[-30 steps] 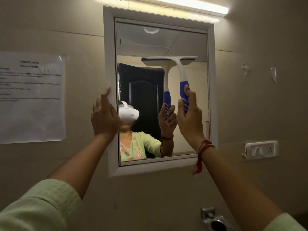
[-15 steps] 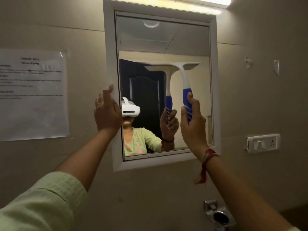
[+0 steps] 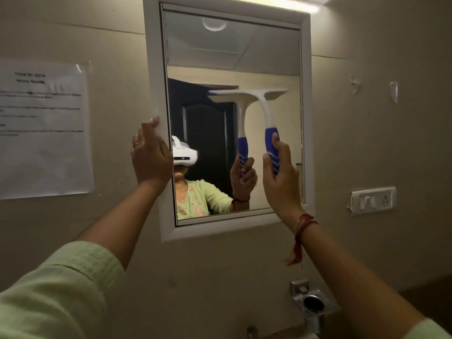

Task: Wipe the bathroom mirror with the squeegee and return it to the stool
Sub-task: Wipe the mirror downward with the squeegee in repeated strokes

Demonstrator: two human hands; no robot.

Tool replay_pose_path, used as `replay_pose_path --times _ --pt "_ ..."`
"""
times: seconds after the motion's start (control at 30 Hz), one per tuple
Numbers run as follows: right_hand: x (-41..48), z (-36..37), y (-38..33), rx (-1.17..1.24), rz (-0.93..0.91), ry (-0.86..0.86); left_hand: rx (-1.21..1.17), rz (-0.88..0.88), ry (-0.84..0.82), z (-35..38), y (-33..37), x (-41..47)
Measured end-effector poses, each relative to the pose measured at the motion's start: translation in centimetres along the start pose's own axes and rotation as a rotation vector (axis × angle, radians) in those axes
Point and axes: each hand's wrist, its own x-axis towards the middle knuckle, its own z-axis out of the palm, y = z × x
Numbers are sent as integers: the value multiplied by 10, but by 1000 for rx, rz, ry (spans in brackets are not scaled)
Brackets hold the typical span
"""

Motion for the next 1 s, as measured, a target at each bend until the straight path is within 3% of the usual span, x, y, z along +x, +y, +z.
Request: replay_pose_path --times 0.17,0.43,0.67,1.0 --pt "-43 -2 6 64 -2 -27 5 3 11 0 0 1" --pt "-3 2 -3 20 16 29 6 0 6 1 0 -1" --pt "-76 -5 12 86 55 -78 -1 -2 9 0 3 -2" --pt "-57 -2 -1 95 109 -44 1 -7 9 0 1 -2"
